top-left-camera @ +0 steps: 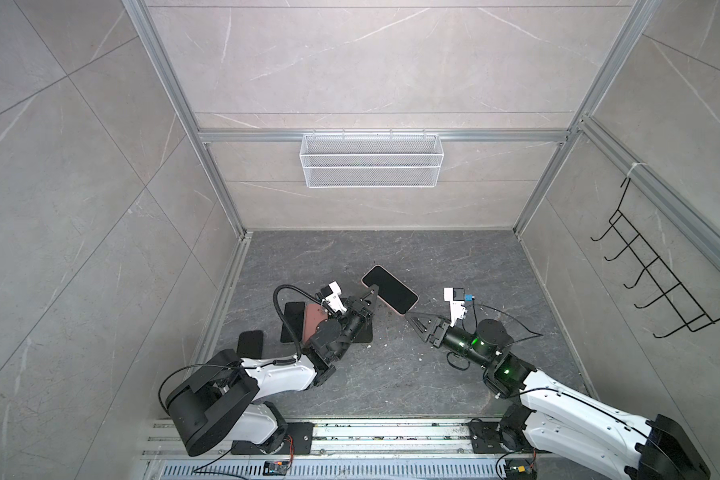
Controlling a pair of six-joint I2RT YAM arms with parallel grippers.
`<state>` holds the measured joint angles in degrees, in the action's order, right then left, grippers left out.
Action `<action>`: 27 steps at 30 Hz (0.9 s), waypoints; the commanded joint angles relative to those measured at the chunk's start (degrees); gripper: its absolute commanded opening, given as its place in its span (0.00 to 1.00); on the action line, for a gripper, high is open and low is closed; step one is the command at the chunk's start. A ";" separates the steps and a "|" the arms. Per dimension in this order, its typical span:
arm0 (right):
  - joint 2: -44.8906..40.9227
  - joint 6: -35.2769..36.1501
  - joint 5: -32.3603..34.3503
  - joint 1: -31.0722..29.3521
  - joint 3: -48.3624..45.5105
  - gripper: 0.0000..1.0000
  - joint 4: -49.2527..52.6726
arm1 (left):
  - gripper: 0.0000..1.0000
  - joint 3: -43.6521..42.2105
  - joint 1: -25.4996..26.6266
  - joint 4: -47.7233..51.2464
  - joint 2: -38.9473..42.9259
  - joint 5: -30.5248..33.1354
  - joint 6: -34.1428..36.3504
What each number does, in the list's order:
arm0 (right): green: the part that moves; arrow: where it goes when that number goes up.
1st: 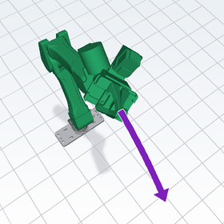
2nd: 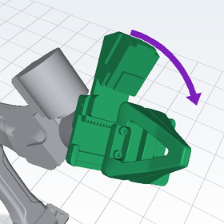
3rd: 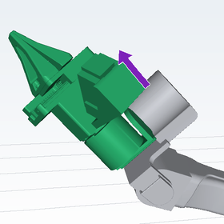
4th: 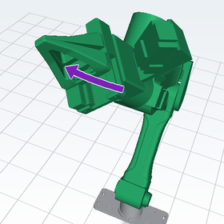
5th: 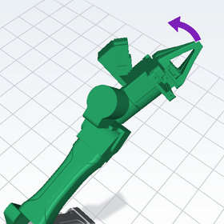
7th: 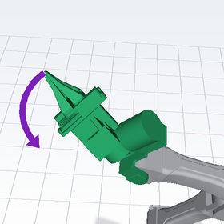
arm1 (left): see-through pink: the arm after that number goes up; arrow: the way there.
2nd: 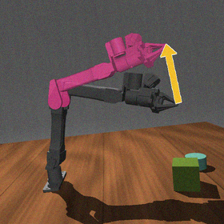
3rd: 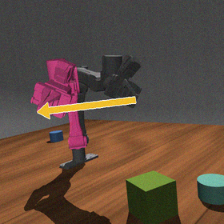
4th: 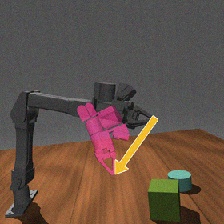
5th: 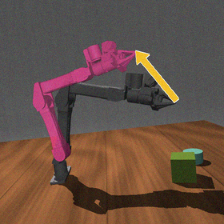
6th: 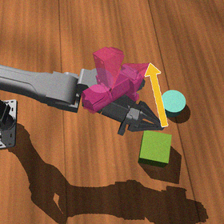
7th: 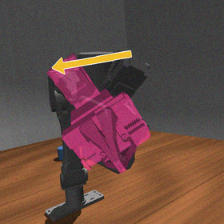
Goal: Take the phone out of the phone case
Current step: 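Pull the phone from the pink case with the right gripper while the left holds it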
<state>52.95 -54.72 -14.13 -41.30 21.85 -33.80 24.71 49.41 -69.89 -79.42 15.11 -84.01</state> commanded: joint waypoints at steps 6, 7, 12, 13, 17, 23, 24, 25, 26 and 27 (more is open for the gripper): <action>4.33 -3.98 -2.76 -1.01 -1.18 0.54 -12.05 | 0.00 1.18 0.68 -11.06 -1.71 2.84 -2.43; 4.48 -4.06 -2.62 -1.22 -1.29 0.53 -12.39 | 0.00 1.19 0.62 -11.05 -1.71 2.86 -2.31; 5.41 -4.34 -2.23 -1.94 -1.80 0.46 -13.42 | 0.00 1.11 0.78 -11.05 -1.79 3.04 -2.26; 5.65 -4.34 -2.25 -1.94 -1.81 0.46 -13.57 | 0.00 1.13 0.86 -11.03 -1.88 2.99 -2.27; 6.45 -4.51 -1.98 -2.01 -1.47 0.42 -13.92 | 0.00 1.28 1.12 -11.06 -2.15 2.90 -2.30; 7.04 -4.61 -1.62 -2.03 -1.26 0.36 -14.10 | 0.00 1.14 1.26 -11.02 -2.23 2.99 -2.21; 7.11 -4.61 -1.60 -1.98 -1.28 0.34 -14.14 | 0.00 1.13 1.39 -11.06 -2.23 2.99 -2.21; 7.17 -4.66 -1.57 -2.02 -1.28 0.33 -14.10 | 0.00 1.16 1.37 -11.05 -2.32 3.04 -2.22; 7.23 -4.69 -1.50 -1.99 -1.36 0.32 -14.10 | 0.00 1.16 1.47 -11.05 -2.36 3.08 -2.29; 7.26 -4.78 -1.42 -1.98 -1.45 0.30 -14.10 | 0.00 1.21 1.47 -11.06 -2.45 3.00 -2.30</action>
<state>59.99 -59.00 -15.79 -42.85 20.78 -45.30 24.71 50.46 -74.17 -81.95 17.10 -86.21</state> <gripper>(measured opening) 0.310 0.118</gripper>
